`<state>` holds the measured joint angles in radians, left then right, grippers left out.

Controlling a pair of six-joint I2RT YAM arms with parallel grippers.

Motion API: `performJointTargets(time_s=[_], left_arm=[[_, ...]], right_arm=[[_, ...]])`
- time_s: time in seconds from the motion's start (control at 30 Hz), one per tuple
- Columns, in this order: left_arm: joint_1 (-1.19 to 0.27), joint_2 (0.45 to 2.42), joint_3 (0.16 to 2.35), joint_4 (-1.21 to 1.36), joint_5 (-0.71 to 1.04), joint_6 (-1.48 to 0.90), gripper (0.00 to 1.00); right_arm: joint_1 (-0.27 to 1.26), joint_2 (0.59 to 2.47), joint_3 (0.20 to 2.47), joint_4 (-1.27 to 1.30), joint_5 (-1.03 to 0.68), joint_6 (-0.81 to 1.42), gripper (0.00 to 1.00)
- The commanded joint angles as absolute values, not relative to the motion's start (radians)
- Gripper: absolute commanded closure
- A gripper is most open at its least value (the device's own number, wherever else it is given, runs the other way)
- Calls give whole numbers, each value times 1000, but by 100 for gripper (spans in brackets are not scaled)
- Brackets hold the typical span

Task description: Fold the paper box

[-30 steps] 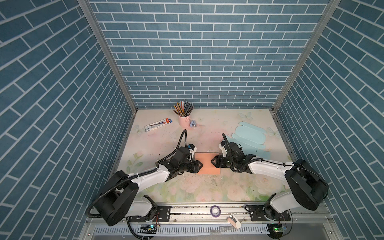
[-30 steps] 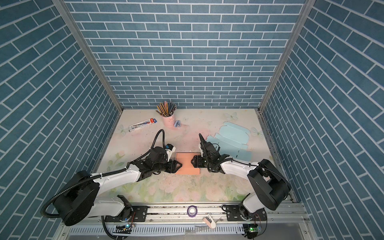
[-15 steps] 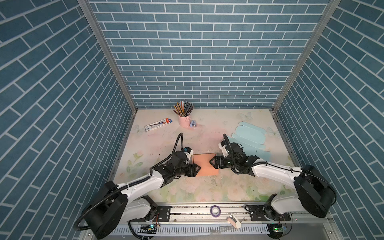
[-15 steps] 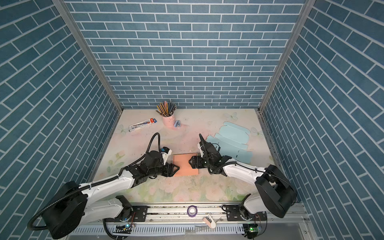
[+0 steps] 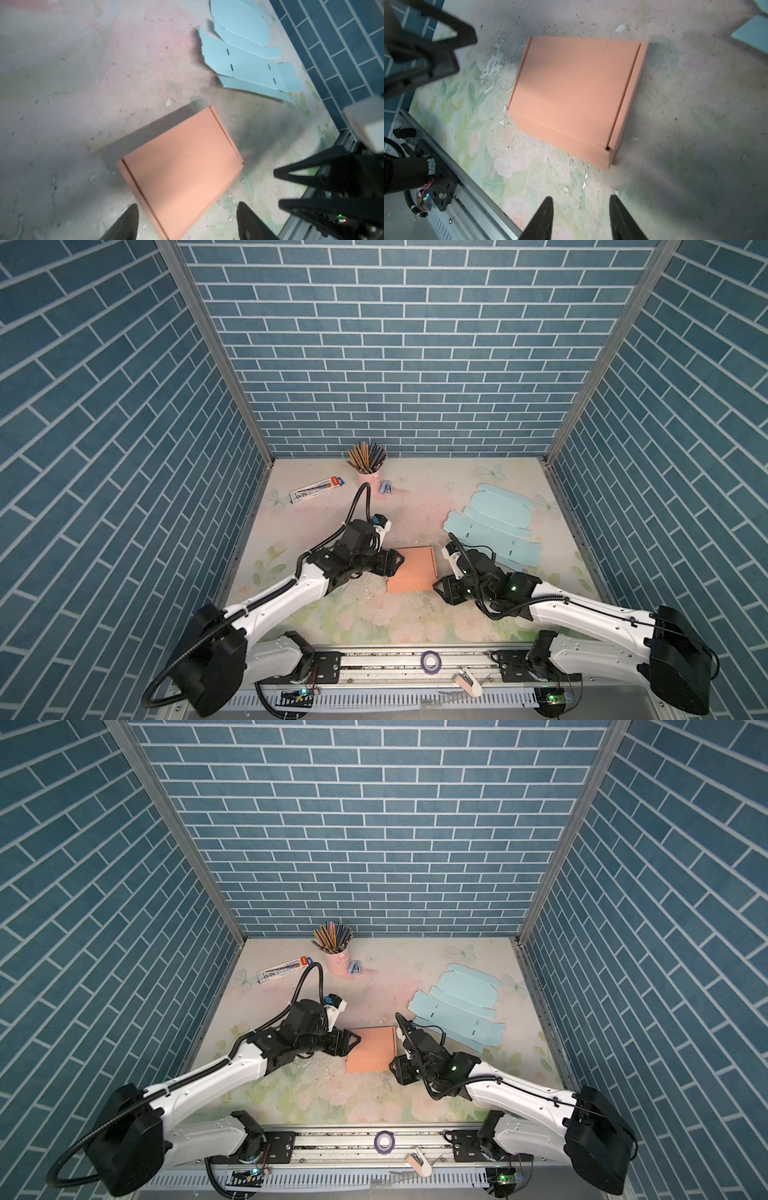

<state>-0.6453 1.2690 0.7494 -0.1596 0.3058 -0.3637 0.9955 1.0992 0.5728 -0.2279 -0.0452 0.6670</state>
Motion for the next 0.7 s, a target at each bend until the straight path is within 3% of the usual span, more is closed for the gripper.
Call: performJointTargets(time_s=[0.0, 0.27, 0.53, 0.67], left_arm=[[-638, 1380, 833, -139, 370, -311, 25], [-638, 1641, 1031, -163, 424, -245, 25], [-638, 1752, 1089, -184, 431, -212, 24], [-639, 1799, 1103, -178, 438, -208, 24]], right_arm=[[1018, 1111, 551, -245, 6, 706, 57], [1008, 1204, 502, -51, -52, 703, 67], [974, 1308, 509, 46, -123, 686, 77], [960, 1339, 510, 68, -128, 679, 78]])
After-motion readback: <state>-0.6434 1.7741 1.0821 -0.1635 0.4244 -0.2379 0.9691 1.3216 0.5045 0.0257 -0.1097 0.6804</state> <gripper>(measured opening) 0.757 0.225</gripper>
